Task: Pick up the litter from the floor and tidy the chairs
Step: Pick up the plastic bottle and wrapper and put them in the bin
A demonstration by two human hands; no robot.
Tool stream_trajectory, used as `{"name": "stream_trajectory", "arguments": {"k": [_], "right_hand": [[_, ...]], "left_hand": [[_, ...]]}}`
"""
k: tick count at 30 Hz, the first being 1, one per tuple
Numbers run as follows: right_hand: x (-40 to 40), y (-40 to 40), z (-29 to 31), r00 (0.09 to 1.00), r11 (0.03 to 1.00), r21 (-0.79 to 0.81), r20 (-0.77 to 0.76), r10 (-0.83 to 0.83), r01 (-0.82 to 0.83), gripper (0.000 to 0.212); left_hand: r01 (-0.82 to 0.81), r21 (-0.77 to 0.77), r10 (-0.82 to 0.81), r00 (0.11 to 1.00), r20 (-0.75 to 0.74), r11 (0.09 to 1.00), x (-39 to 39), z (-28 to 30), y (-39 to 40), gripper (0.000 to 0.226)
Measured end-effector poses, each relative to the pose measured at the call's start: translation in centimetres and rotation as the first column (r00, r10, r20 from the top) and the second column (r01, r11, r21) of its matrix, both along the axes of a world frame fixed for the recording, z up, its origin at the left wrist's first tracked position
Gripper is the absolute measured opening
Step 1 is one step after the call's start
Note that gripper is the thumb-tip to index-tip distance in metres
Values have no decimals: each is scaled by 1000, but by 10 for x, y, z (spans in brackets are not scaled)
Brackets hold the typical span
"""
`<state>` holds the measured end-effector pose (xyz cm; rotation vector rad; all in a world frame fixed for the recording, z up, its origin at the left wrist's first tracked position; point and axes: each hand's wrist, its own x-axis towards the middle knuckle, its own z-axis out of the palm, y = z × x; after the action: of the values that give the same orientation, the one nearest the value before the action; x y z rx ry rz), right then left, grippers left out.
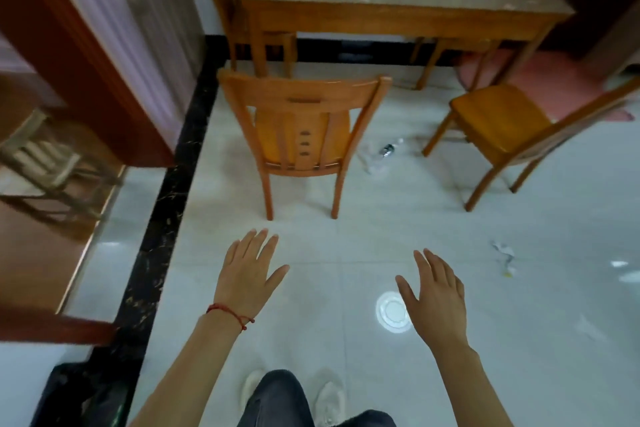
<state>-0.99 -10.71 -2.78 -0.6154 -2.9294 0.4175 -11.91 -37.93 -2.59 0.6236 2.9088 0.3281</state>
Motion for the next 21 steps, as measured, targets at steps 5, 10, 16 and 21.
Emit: {"name": "stream_trajectory", "arguments": {"k": [5, 10, 16, 21], "right_hand": [[20, 71, -1, 988, 988, -12, -3, -154, 154, 60], [-1, 122, -9, 968, 968, -26, 18, -248, 249, 59], [-80, 191, -15, 958, 958, -34, 39, -284, 286, 60], [-146, 241, -6, 949, 948, -35, -5, -317, 316, 54]], "left_hand": [[151, 3, -151, 988, -13, 988, -19, 3, 92, 76], [253, -2, -253, 967, -8, 967, -63, -3, 167, 78], [330, 2, -330, 944, 15, 944, -146, -14, 257, 79], [377, 35, -377, 926, -5, 926, -214, -10, 321, 77]]}}
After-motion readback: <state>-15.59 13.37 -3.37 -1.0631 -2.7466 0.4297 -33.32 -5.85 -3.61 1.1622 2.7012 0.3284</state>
